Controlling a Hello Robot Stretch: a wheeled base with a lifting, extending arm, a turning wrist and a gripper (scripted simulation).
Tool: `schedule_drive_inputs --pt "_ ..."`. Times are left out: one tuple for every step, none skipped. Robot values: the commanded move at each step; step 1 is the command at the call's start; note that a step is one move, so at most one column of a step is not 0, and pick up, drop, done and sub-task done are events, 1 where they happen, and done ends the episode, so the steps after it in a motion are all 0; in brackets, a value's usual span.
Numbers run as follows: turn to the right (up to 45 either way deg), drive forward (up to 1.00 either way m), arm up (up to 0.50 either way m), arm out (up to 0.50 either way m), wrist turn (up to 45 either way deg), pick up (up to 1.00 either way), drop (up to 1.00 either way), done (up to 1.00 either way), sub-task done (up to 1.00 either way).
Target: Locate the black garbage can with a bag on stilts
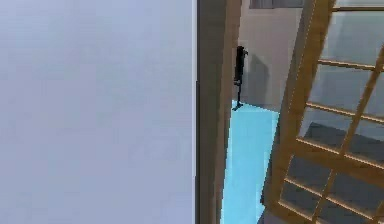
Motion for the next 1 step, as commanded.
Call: schedule_drive_inputs --pt "45.0 0.0 0.0 0.0 0.0 0.0 0.0 0.0 0.0"
